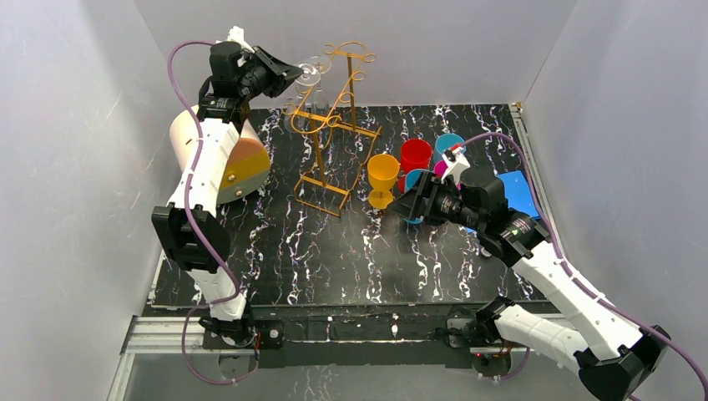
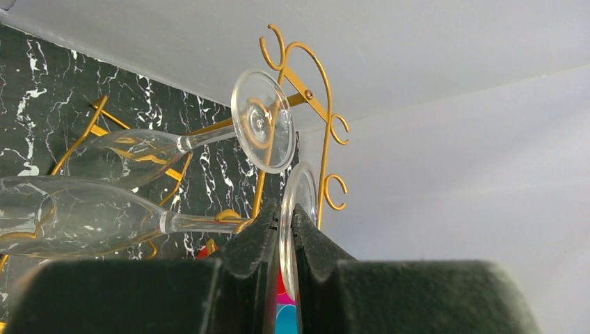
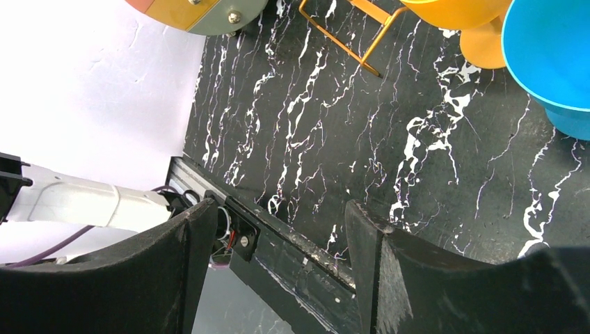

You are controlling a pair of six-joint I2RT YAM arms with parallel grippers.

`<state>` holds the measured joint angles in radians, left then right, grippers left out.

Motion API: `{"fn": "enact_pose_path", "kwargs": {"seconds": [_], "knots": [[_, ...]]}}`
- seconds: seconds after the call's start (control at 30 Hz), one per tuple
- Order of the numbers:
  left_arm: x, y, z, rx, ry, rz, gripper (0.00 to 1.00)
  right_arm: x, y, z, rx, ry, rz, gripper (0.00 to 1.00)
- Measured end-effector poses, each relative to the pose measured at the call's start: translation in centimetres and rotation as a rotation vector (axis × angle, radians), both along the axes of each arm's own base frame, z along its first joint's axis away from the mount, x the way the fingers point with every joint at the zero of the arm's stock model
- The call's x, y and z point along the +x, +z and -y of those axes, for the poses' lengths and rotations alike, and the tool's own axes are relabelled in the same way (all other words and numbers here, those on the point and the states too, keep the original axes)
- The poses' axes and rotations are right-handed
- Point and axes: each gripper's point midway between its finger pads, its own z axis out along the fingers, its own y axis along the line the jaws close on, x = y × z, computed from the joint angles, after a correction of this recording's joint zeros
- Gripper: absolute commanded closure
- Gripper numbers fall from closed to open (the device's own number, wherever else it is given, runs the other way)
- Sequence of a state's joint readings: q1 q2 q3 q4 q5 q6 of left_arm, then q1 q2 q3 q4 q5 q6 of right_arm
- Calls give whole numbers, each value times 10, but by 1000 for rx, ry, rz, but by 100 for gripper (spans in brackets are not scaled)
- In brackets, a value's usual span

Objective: Take the wine glass off the wine glass rack
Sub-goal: Pick up the wine glass from the wine rack.

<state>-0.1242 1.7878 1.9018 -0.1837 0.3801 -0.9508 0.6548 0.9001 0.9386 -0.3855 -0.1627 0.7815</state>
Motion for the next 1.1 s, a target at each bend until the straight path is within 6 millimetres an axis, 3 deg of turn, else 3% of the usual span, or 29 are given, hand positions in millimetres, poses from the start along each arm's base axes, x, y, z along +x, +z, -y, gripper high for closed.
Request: {"fn": "enact_pose_path", "kwargs": {"seconds": [0.53,0.9,1.1], "knots": [[2,-5,-15,19,13,-8,100,0,1,4,-5,-17,5,25],[9,15,-29,-57,26,43,100,1,-3,8,-24,-41,-3,25],[4,20,-38,22,60,81,100,1,-1,10,-21,-44,4,25]]}}
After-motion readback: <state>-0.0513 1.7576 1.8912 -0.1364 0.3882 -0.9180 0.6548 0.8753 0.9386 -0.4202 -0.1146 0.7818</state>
